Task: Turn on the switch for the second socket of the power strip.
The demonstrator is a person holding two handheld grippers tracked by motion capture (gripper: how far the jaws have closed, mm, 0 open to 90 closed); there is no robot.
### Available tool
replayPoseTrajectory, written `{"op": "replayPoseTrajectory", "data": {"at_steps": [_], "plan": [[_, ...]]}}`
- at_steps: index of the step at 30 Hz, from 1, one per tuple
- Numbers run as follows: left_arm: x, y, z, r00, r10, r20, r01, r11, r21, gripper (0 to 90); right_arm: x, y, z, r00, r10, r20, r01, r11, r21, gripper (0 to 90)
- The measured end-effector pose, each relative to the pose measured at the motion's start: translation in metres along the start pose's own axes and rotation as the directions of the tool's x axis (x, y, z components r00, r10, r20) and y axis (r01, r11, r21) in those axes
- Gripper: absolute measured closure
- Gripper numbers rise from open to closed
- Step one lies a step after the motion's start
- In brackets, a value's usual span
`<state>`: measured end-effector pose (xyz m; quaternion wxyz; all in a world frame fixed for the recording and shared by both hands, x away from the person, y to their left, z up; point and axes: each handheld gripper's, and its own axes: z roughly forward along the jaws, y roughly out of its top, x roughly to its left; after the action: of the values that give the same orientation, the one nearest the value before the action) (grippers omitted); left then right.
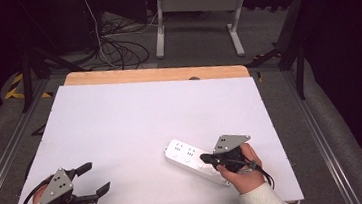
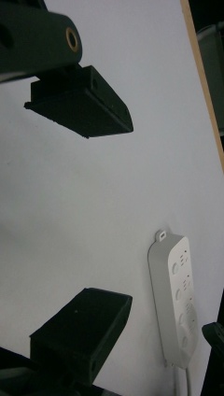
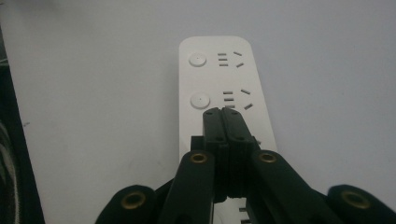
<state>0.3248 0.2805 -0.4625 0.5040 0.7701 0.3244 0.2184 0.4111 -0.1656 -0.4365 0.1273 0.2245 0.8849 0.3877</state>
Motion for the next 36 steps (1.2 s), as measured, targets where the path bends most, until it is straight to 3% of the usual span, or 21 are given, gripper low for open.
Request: {"op": "replayPoseTrajectory", "data": {"at_steps": [11, 16, 23, 36], "plan": [[0.0, 0.0, 0.0, 1.0, 0.001, -0.003, -0.001, 1.0, 0.001, 16.6, 0.003, -0.001, 0.012, 0.9996, -0.009, -0.027, 0.01, 0.9991, 0.042, 90.0], [0.0, 0.0, 0.0, 1.0, 0.001, -0.004, -0.001, 1.0, 0.003, 16.6, 0.003, -0.002, 0.015, 0.9997, 0.009, -0.021, -0.007, 0.9977, 0.068, 90.0], [0.001, 0.0, 0.0, 1.0, 0.0, -0.006, 0.0, 1.0, 0.006, 16.7, 0.002, -0.004, 0.017, 0.9984, 0.051, -0.023, -0.049, 0.9968, 0.062, 90.0], [0.001, -0.001, -0.001, 1.0, -0.004, -0.006, 0.004, 1.0, 0.007, 17.1, 0.006, -0.005, 0.02, 0.999, 0.042, -0.011, -0.041, 0.9957, 0.082, 90.0]]}}
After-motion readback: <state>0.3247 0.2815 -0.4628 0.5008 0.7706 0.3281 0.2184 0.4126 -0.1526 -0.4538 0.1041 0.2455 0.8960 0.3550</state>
